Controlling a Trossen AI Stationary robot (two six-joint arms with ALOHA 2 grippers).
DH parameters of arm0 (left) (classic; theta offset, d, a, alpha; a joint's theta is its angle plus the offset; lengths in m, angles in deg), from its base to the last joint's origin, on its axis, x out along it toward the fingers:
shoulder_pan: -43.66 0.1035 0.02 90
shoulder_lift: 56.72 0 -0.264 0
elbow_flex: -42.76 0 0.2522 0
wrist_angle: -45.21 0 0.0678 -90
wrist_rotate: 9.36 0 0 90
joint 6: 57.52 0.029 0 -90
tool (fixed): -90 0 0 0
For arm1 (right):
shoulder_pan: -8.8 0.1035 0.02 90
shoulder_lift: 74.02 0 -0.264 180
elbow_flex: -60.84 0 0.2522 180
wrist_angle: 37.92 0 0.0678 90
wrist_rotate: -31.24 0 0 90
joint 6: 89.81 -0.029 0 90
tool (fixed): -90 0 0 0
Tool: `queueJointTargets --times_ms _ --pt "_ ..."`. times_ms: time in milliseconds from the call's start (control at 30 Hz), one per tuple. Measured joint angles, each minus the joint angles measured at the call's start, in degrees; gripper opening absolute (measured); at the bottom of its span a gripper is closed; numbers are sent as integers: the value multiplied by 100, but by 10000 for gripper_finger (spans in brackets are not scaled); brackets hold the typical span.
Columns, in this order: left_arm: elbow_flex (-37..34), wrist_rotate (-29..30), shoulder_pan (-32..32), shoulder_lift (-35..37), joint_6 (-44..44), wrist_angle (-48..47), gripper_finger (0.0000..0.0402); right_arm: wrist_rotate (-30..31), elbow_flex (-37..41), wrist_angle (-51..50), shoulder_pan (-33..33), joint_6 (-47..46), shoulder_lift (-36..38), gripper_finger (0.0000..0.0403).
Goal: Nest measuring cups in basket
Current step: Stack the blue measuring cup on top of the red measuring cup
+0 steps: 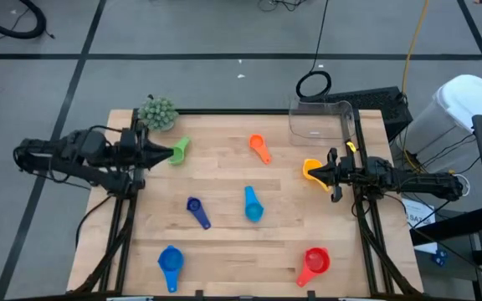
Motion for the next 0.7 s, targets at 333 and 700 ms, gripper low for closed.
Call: queueJointTargets --times_ms 333,700 --pt "857 1 -1 -1039 112 1024 42 0 1 0 0 1 0 0" --pt "869 -464 -50 -1697 -285 1269 42 24 1 310 0 -9 0 0"
